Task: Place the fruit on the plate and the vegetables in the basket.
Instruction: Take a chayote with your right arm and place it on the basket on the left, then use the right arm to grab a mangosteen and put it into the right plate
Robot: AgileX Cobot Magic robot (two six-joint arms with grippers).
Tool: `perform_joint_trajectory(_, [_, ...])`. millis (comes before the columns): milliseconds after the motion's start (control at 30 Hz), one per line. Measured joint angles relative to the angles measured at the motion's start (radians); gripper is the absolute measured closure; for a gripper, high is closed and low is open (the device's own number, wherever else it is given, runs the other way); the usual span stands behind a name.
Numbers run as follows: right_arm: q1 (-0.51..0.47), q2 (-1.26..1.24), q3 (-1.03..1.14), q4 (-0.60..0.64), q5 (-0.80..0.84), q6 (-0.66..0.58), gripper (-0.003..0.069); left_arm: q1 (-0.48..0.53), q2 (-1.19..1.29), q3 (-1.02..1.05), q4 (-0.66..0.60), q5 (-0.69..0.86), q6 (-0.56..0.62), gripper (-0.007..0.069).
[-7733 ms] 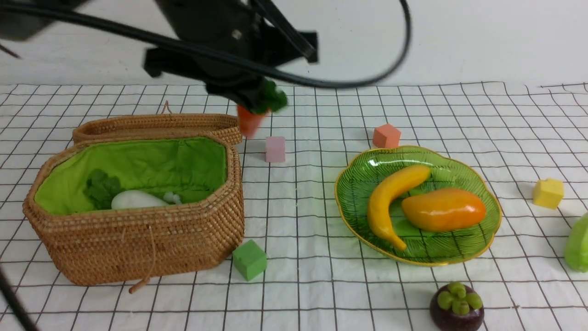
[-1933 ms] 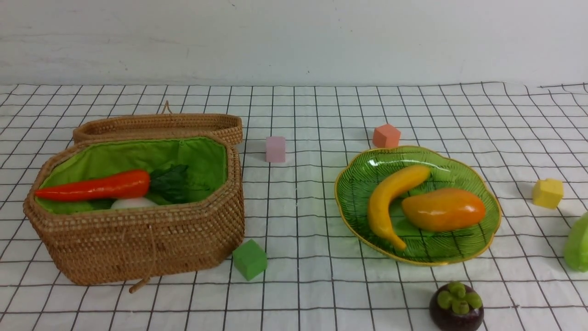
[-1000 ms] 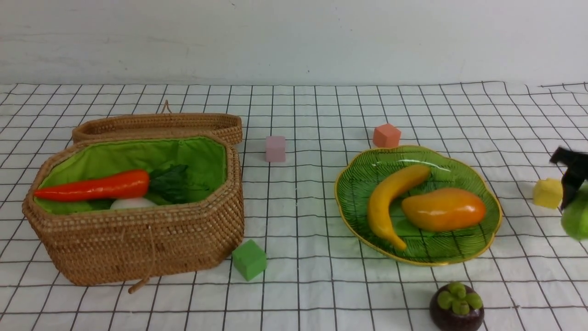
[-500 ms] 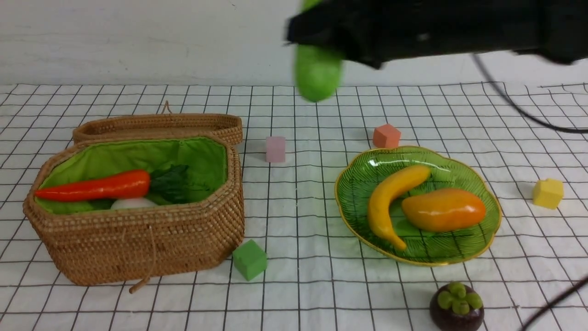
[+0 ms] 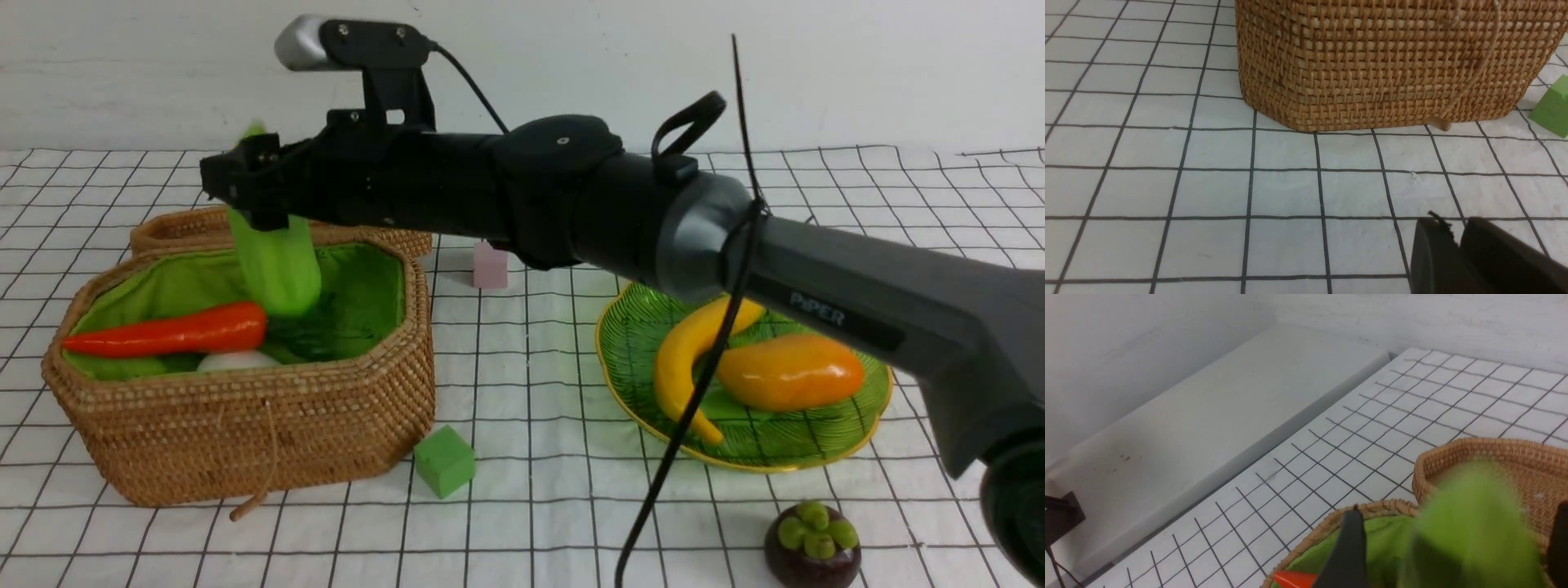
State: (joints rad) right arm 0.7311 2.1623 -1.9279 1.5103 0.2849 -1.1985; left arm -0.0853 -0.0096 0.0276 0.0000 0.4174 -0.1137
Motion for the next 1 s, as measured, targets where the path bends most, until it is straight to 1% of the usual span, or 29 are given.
perform_joint_trajectory(67, [-0.007,-0.018,-0.003,-0.03,0.039,0.001,-0.0017,0.0,0.0,0.0,0.0,0.0,0.0,0.0525])
perform_joint_trajectory(133, [-0.011,-0.043,-0.004,-0.081,0.086,0.003,-0.0017,0.0,0.0,0.0,0.0,0.0,0.0,0.0523])
perform_joint_trajectory(200, [-0.015,-0.079,-0.004,-0.163,0.148,0.026,-0.001,0.0,0.0,0.0,0.0,0.0,0.0,0.0521])
perform_joint_trajectory(300, [-0.029,-0.167,-0.004,-0.38,0.284,0.142,-0.0001,0.0,0.0,0.0,0.0,0.0,0.0,0.0518])
perform_joint_trajectory(333, [-0.041,-0.218,-0.006,-0.513,0.377,0.222,0.0005,0.0,0.0,0.0,0.0,0.0,0.0,0.0517])
perform_joint_trajectory(367, [-0.049,-0.247,-0.007,-0.595,0.417,0.271,0.0006,0.0,0.0,0.0,0.0,0.0,0.0,0.0517])
perform_joint_trajectory(400, [-0.051,-0.255,-0.009,-0.616,0.445,0.284,0.0008,0.0,0.0,0.0,0.0,0.0,0.0,0.0517])
perform_joint_trajectory(433, [-0.06,-0.311,-0.013,-0.791,0.548,0.396,0.0013,0.0,0.0,0.0,0.0,0.0,0.0,0.0517])
perform_joint_trajectory(533, [-0.066,-0.396,0.001,-1.084,0.719,0.607,0.0019,0.0,0.0,0.0,0.0,0.0,0.0,0.0515])
perform_joint_trajectory(567, [-0.066,-0.441,0.032,-1.221,0.776,0.738,0.002,0.0,0.0,0.0,0.0,0.0,0.0,0.0514])
perform_joint_trajectory(633, [-0.066,-0.498,0.094,-1.348,0.808,0.882,0.0024,0.0,0.0,0.0,0.0,0.0,0.0,0.0512])
perform_joint_trajectory(667, [-0.066,-0.546,0.156,-1.425,0.821,0.976,0.0025,0.0,0.0,0.0,0.0,0.0,0.0,0.0511])
perform_joint_trajectory(733, [-0.068,-0.625,0.267,-1.51,0.833,1.083,0.003,0.0,0.0,0.0,0.0,0.0,0.0,0.0511])
perform_joint_trajectory(800, [-0.068,-0.677,0.346,-1.543,0.842,1.133,0.0032,0.0,0.0,0.0,0.0,0.0,0.0,0.0511])
perform_joint_trajectory(833, [-0.068,-0.736,0.438,-1.568,0.856,1.173,0.0036,0.0,0.0,0.0,0.0,0.0,0.0,0.0508])
perform_joint_trajectory(933, [-0.068,-0.847,0.627,-1.599,0.892,1.254,0.0043,0.0,0.0,0.0,0.0,0.0,0.0,0.0503])
perform_joint_trajectory(1000, [-0.074,-0.88,0.697,-1.608,0.896,1.295,0.0044,0.0,0.0,0.0,0.0,0.0,0.0,0.0501])
